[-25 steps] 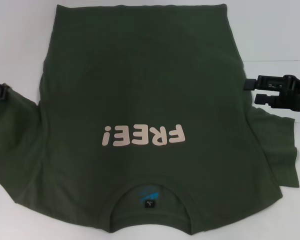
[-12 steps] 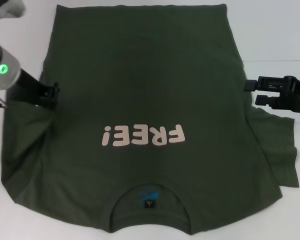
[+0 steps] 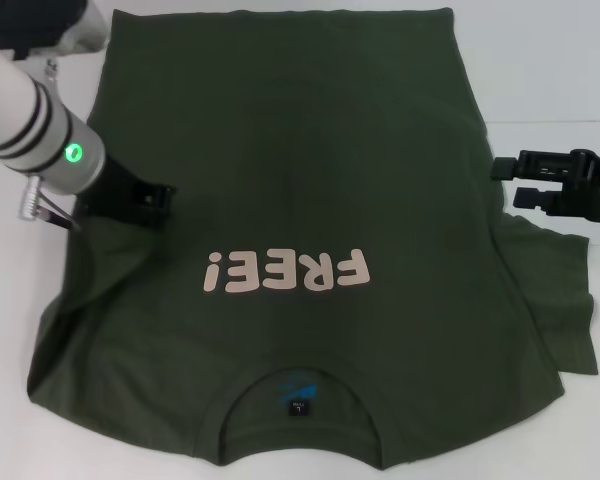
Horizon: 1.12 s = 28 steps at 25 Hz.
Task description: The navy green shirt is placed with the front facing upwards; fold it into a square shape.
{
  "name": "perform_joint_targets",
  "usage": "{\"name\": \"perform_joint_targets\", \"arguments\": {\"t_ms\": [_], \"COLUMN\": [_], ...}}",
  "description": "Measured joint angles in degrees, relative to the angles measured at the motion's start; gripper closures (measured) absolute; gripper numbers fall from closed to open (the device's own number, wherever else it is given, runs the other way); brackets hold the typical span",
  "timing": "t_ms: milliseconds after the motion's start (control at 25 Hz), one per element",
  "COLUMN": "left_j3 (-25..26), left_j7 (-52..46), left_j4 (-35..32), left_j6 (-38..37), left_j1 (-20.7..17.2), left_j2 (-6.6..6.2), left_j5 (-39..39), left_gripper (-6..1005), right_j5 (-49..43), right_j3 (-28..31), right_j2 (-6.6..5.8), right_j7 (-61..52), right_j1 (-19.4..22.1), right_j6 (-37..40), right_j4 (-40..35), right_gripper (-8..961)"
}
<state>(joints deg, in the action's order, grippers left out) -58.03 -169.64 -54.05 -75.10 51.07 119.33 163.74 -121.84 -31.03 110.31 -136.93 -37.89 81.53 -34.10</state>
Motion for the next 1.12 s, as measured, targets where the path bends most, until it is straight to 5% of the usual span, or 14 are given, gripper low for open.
{"name": "perform_joint_targets", "arguments": {"t_ms": [640, 760, 960, 1120], "left_j3": [-0.1, 0.0, 1.7, 5.0], "left_j7": [0.8, 3.8, 13.1, 15.1], "left_j4": [2.2, 1.2, -4.9, -8.8], "left_j6": [3.2, 2.4, -0.6, -1.2], "left_j1": [0.8, 0.2, -3.9, -8.2], "left_j2": [1.59, 2.28, 3.6, 3.08], "left_j5": [-0.7, -1.2, -9.1, -13.0], "left_gripper": [998, 953, 727, 590], "right_j5": [0.0, 0.0, 0.0, 0.0], "right_j3": [0.0, 0.0, 0.0, 0.0], "right_j2": [-0.53, -0.54, -0.67, -0.82], "right_j7": [0.0, -0.2, -0.5, -0.6], "right_j1": [-0.4, -0.1, 0.1, 0.2], "right_j6": [0.1, 0.0, -0.2, -0.2], "right_j4": [0.9, 0.9, 0.9, 0.9], "right_gripper": [145, 145, 145, 145]}}
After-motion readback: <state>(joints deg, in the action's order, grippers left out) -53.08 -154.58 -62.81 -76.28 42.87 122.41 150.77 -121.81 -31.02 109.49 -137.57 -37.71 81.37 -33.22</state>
